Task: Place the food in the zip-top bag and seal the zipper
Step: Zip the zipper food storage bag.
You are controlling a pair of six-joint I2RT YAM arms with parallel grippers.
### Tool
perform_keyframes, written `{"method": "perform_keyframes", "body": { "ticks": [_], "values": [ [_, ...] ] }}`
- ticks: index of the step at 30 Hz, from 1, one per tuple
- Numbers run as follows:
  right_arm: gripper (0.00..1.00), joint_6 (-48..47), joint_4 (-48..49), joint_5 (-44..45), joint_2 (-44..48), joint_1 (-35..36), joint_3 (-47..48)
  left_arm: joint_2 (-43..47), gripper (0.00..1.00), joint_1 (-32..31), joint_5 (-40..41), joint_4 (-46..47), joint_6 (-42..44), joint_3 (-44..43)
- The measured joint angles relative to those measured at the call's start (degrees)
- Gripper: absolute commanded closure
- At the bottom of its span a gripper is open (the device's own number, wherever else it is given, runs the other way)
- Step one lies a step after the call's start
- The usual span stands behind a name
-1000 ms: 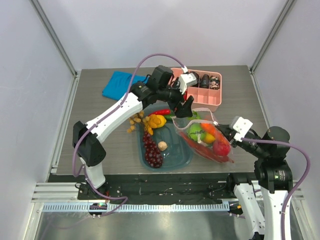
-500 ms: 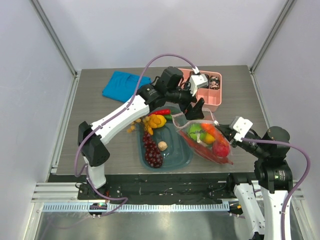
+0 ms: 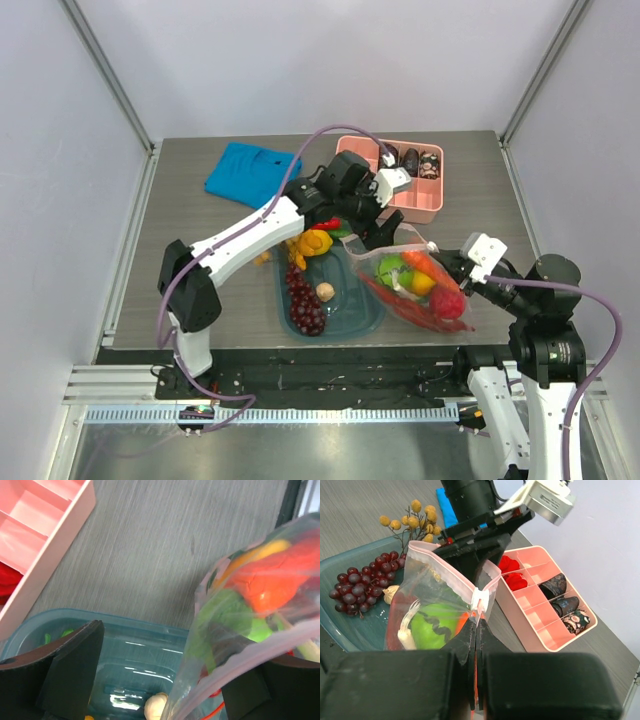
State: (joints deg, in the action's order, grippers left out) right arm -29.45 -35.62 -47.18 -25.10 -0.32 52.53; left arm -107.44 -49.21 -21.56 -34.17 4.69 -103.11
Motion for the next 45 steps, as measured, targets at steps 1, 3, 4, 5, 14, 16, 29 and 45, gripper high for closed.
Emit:
{"method": "perform_keyframes", "body": {
  "ticks": [1,3,4,5,14,16,29,45],
  "values": [
    [0.99,0.17,0.00,-0.04,0.00,0.00,0.02,0.55,0.07,0.24,-0.74,0.35,0.26,0.81],
    [0.99,1.03,0.00,-0.17,0.00,0.00,0.02,2.67,0.07,1.36,-3.58,1.36,0.37,3.41],
    [0.99,1.38,0.02,-0.37,0.00,0.00,0.02,3.76,0.07,2.01,-4.92,1.60,0.39,4.37],
    [0.99,1.62,0.02,-0.59,0.00,0.00,0.02,5.57,0.10,2.84,-7.43,2.45,0.55,5.73],
    [0.99,2.67,-0.09,-2.93,-0.02,0.00,0.04,17.84,0.18,6.40,-24.90,8.68,11.61,6.12],
    [0.99,2.56,-0.72,-3.32,-0.15,0.00,0.35,17.84,0.19,3.80,-27.61,8.87,14.38,4.52],
    [0.99,1.55,-3.65,-4.22,-0.55,0.00,1.60,10.19,0.39,-6.34,-30.75,7.10,23.08,-1.20],
    [0.99,1.14,-4.87,-4.46,-0.52,0.00,1.84,6.01,0.69,-7.93,-32.48,6.86,20.63,-4.92]
  ]
}}
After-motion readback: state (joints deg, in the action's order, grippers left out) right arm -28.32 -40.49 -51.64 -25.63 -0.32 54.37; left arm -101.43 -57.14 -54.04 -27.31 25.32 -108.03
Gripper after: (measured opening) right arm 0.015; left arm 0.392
